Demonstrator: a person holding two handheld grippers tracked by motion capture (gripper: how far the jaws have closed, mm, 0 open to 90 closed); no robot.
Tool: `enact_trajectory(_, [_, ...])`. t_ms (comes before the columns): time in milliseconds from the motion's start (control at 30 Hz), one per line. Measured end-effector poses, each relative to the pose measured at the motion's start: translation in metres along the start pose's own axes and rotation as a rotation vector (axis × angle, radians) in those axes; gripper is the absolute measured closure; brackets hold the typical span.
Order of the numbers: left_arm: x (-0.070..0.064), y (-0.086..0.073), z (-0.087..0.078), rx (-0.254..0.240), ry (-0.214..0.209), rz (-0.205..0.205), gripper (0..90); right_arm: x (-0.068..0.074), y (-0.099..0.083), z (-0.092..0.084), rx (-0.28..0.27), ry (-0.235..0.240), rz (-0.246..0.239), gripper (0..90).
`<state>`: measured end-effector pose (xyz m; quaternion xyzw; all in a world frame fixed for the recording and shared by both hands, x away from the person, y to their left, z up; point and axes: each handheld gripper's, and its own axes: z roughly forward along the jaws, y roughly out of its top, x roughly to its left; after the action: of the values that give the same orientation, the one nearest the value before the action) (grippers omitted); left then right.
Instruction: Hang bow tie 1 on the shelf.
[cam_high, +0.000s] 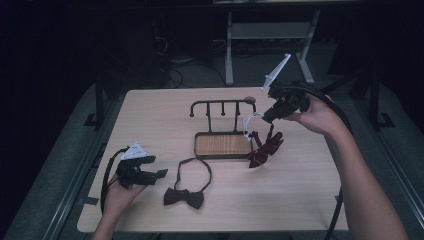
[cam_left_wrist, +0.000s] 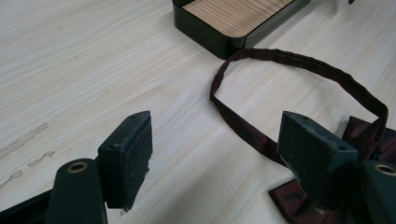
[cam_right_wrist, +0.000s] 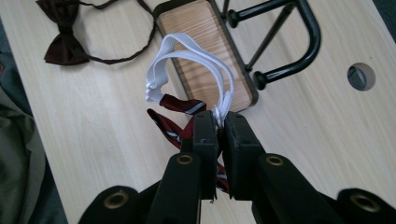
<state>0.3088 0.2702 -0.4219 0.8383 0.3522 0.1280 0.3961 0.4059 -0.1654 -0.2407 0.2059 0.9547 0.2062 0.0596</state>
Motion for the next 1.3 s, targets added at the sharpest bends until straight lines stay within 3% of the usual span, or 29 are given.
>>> enact_trajectory(800, [-0.001, 0.0, 0.0, -0.007, -0.005, -0.001, 26.4, -0.041, 0.008, 0.015, 0.055, -0.017, 0.101, 83.5])
enact_trajectory(1100, [-0.001, 0.001, -0.001, -0.01, -0.003, 0.016, 26.4, -0.048, 0.001, 0.027, 0.07, -0.009, 0.128, 83.4])
enact_trajectory(1300, [-0.002, 0.001, -0.001, -0.01, -0.005, 0.006, 26.4, -0.047, -0.001, 0.028, 0.069, -0.007, 0.129, 83.2])
